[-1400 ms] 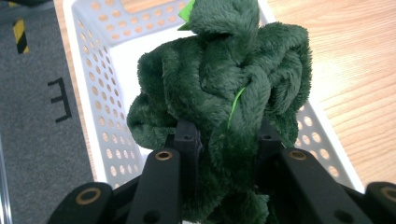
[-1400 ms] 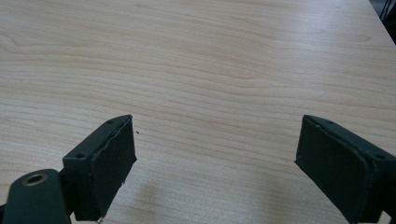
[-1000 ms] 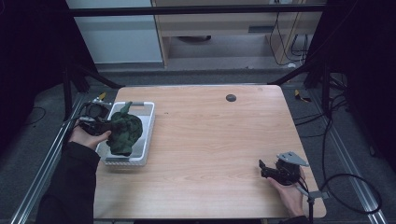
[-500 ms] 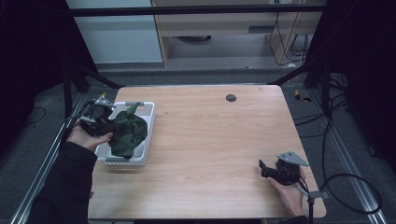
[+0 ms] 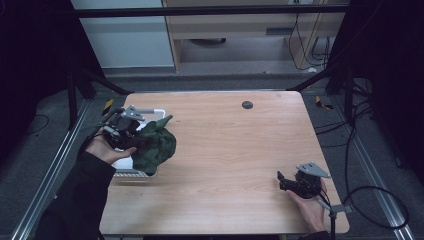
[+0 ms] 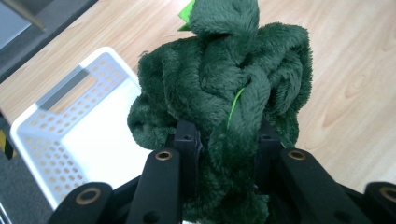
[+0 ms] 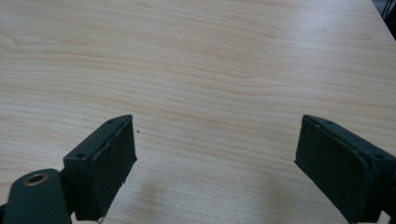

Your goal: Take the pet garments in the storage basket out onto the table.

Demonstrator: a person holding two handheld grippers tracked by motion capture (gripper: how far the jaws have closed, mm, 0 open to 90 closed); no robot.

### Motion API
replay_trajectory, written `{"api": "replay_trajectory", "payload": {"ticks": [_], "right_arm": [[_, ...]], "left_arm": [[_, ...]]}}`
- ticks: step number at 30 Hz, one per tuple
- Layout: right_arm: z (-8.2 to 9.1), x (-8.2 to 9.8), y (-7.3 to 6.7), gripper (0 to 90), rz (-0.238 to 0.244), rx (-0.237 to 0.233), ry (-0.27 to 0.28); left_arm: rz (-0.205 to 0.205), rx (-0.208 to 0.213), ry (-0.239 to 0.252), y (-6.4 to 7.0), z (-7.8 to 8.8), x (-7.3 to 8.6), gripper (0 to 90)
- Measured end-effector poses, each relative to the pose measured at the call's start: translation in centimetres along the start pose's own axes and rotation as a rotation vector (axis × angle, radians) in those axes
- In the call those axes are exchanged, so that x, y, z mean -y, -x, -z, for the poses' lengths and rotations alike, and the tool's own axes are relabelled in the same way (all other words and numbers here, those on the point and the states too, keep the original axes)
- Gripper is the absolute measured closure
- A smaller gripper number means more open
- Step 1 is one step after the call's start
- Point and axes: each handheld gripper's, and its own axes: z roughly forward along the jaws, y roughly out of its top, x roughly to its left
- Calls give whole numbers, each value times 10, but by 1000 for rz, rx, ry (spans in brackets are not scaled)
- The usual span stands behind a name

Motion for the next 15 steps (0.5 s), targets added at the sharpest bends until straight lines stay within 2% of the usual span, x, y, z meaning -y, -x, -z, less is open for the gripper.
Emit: {"api": "replay_trajectory", "payload": {"ticks": [1,2,3,5,6,11,12,13,14,15], "right_arm": [[0,0,0,120,0,0,0],[0,0,0,120,-2,0,0],[0,0,0,121,0,0,1],[0,0,0,121,1,0,1],[0,0,0,122,0,0,0],[0,0,0,123,3,0,2],[0,0,0,123,1,-2,1],[0,0,0,123,1,-2,1],[0,0,0,123,1,-2,1],[0,0,0,123,1,-2,1]], "left_arm": [[0,0,0,0,0,0,697],[-33,16,-2,6,-1,-4,696],[-49,19,-1,9,-2,-5,696],[-57,22,0,13,-3,-7,696],[-80,32,-3,19,-4,-11,696],[-117,55,-15,27,-9,-19,697],[-139,73,-24,30,-11,-22,697],[-139,73,-24,30,-11,-22,697],[-152,81,-30,32,-13,-24,696],[-181,98,-44,36,-15,-27,697]]}}
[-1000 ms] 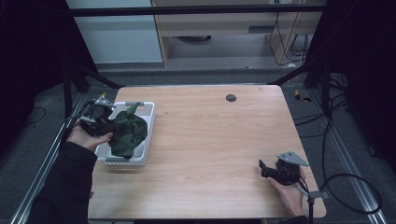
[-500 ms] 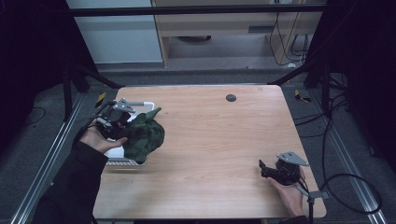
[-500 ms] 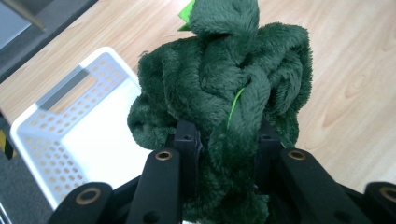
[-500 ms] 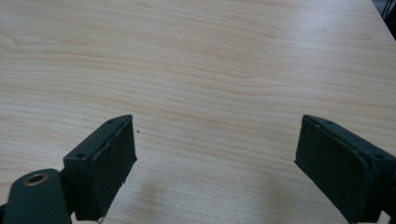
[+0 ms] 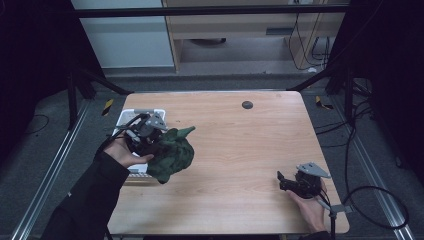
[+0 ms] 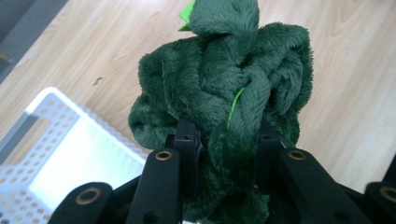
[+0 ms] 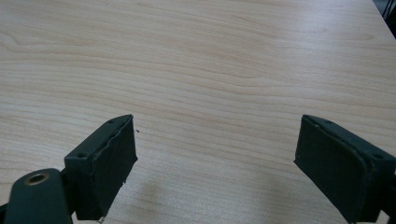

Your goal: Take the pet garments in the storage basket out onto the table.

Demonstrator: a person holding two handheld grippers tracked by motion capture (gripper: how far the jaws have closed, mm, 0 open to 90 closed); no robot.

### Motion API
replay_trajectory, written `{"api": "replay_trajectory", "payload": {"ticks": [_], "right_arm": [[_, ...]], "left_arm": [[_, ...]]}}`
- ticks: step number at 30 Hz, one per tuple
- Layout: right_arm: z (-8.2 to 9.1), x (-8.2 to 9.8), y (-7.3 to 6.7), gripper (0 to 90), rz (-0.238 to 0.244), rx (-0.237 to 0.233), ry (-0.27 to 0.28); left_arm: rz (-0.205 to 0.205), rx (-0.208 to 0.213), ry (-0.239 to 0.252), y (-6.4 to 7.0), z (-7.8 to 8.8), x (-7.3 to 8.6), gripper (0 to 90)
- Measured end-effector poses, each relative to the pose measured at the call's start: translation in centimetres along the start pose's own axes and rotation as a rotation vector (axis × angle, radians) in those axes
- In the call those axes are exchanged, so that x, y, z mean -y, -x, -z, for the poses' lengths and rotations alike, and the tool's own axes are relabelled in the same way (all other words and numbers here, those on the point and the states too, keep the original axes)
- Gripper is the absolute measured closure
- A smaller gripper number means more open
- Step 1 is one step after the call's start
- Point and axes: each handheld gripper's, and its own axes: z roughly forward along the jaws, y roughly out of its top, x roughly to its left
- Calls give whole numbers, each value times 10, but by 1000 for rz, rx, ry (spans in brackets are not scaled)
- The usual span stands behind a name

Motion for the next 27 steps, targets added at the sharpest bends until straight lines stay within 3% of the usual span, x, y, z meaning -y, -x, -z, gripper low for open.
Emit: {"api": "replay_trajectory", "payload": {"ticks": [12,13,18,19,27], "right_arm": [[0,0,0,124,2,-1,1],[0,0,0,124,2,0,1],[0,0,0,125,3,-2,1],[0,0,0,125,4,-1,2],[0,0,0,125,2,-3,1]], "left_arm": [[-97,64,-9,14,-9,-22,696],[-120,71,-18,17,-10,-26,696],[-161,93,-30,23,-13,-33,696],[-186,105,-27,25,-15,-36,696],[-250,142,-48,34,-23,-45,696]]}}
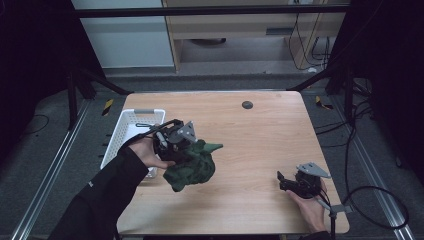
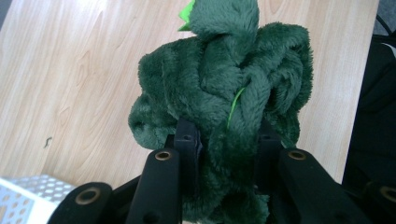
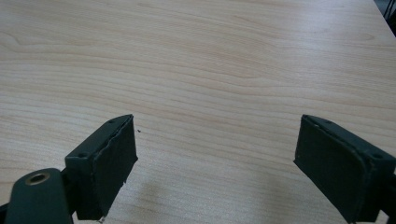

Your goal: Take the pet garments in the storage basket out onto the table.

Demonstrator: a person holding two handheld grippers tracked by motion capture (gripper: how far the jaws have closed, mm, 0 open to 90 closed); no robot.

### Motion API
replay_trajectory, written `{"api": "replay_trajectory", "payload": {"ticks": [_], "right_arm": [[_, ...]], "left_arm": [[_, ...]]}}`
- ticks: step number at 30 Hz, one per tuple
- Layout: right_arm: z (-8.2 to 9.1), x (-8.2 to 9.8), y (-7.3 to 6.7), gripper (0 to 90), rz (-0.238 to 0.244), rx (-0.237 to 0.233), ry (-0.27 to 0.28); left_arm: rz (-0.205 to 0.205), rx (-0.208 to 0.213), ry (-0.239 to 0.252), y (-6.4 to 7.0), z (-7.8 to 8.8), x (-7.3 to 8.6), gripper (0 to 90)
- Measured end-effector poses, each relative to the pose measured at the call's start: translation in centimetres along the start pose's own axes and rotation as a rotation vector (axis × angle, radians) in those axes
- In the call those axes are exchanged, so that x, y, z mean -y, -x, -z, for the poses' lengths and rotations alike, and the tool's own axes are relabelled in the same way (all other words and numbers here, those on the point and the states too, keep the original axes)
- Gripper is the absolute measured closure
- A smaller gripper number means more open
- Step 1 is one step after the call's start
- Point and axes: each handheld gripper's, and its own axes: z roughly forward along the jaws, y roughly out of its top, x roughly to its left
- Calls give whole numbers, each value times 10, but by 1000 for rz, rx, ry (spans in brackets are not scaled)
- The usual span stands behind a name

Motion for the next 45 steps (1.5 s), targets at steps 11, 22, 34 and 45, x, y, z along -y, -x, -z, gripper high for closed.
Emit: {"api": "replay_trajectory", "payload": {"ticks": [11,22,34,45], "right_arm": [[0,0,0,126,2,-2,0],[0,0,0,127,2,-3,0],[0,0,0,127,3,-4,1],[0,0,0,128,0,-6,-1]], "left_arm": [[-51,33,-18,2,-15,-10,696],[-114,62,-70,8,-37,-20,696],[-166,95,-94,15,-63,-33,696],[-177,135,-100,21,-90,-35,696]]}}
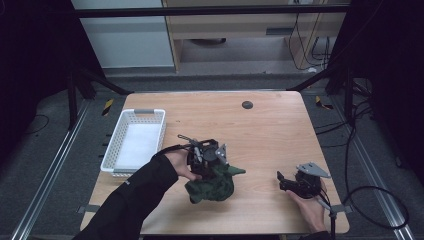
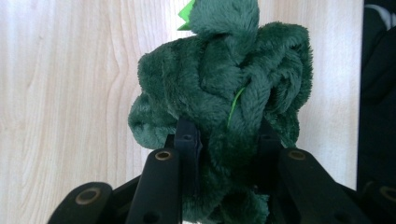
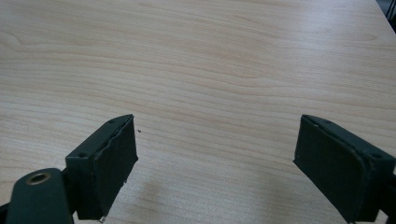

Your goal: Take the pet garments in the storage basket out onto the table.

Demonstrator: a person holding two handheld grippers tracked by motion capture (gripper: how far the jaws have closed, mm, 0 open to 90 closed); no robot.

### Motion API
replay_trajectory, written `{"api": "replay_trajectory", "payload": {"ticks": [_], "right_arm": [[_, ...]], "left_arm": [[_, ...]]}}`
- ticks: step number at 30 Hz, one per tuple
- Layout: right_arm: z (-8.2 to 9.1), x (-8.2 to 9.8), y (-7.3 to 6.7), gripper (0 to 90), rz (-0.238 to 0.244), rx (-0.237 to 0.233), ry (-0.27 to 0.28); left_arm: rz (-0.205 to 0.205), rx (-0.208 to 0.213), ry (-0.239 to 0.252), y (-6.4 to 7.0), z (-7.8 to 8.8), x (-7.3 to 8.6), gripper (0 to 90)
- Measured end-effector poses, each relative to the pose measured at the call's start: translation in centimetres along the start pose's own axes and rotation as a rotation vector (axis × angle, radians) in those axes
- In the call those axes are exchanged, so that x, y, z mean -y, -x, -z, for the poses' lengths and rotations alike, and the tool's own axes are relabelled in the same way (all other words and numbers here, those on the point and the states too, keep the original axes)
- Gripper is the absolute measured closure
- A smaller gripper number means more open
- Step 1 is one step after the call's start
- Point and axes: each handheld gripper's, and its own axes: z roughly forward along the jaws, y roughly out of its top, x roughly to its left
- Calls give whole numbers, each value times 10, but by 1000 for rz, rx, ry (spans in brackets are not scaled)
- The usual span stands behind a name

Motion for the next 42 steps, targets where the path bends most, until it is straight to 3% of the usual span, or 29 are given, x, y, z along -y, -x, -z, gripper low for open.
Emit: {"api": "replay_trajectory", "payload": {"ticks": [11,21,26,36,40,42], "right_arm": [[0,0,0,128,4,0,1],[0,0,0,128,2,-2,-2],[0,0,0,127,5,0,-1],[0,0,0,126,5,0,-1],[0,0,0,126,6,-1,-2],[0,0,0,126,8,-1,-2]], "left_arm": [[-32,-12,-21,4,-18,-6,696],[-14,10,-35,4,-41,2,684],[8,12,-53,4,-44,4,594],[23,-12,-30,2,-35,10,438],[51,-19,-6,3,-24,14,366],[72,-42,18,3,-15,18,347]]}}
